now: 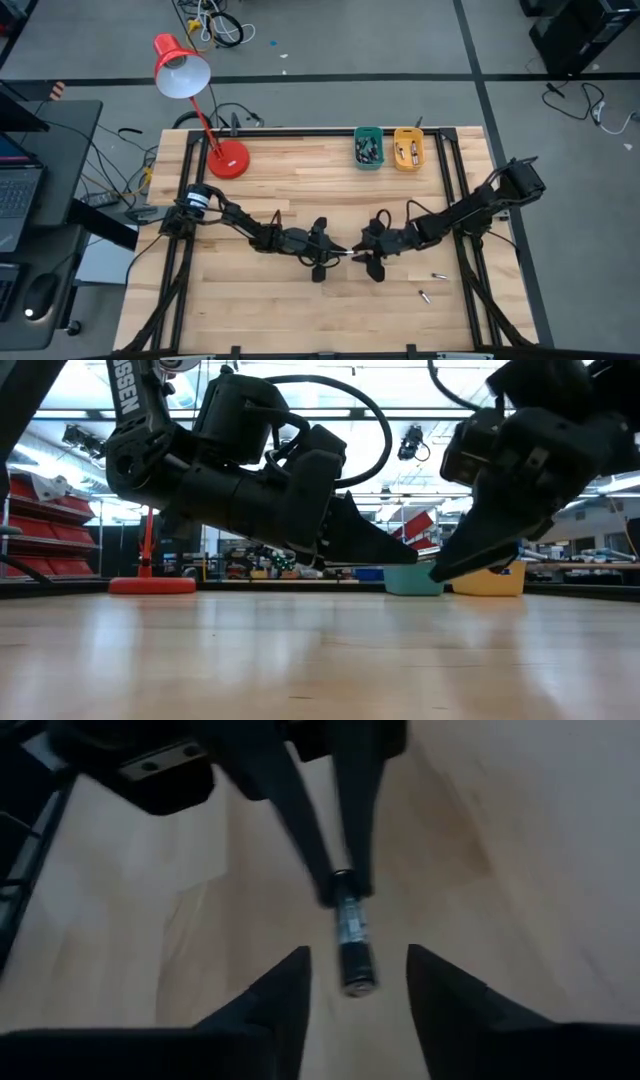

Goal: Sort batteries
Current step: Put the silver battery into the yellow bin

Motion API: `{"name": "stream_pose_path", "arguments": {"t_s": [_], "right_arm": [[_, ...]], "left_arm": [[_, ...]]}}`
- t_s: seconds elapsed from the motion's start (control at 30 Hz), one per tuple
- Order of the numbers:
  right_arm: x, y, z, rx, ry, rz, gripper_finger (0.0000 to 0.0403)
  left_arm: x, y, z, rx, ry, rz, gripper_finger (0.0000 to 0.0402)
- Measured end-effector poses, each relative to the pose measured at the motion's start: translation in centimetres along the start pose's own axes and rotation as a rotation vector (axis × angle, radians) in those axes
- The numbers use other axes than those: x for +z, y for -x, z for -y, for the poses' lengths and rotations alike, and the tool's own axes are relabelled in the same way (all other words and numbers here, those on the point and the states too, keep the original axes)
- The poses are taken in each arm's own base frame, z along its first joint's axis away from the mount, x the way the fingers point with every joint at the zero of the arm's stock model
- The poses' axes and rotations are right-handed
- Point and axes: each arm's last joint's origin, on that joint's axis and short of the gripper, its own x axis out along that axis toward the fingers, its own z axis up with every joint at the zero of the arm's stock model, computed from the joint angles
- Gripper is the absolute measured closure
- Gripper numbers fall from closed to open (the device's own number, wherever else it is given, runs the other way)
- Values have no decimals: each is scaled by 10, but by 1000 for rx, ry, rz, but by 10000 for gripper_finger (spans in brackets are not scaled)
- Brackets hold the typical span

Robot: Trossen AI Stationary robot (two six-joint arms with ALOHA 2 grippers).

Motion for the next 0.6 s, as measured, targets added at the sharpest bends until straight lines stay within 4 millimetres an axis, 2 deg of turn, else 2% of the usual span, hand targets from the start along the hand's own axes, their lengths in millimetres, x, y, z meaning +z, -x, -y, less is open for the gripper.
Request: {"name": "stream_pose_path", "arguments": {"t_s": [0.33,0.6], "right_arm": [[8,-2,13,42,21,-33,379],[12,-3,22,52,65,-43,387]], "left_arm": [[0,-1,-5,-9,-21,-12,363],[0,-2,-13,-17,-20,-27,358]]}}
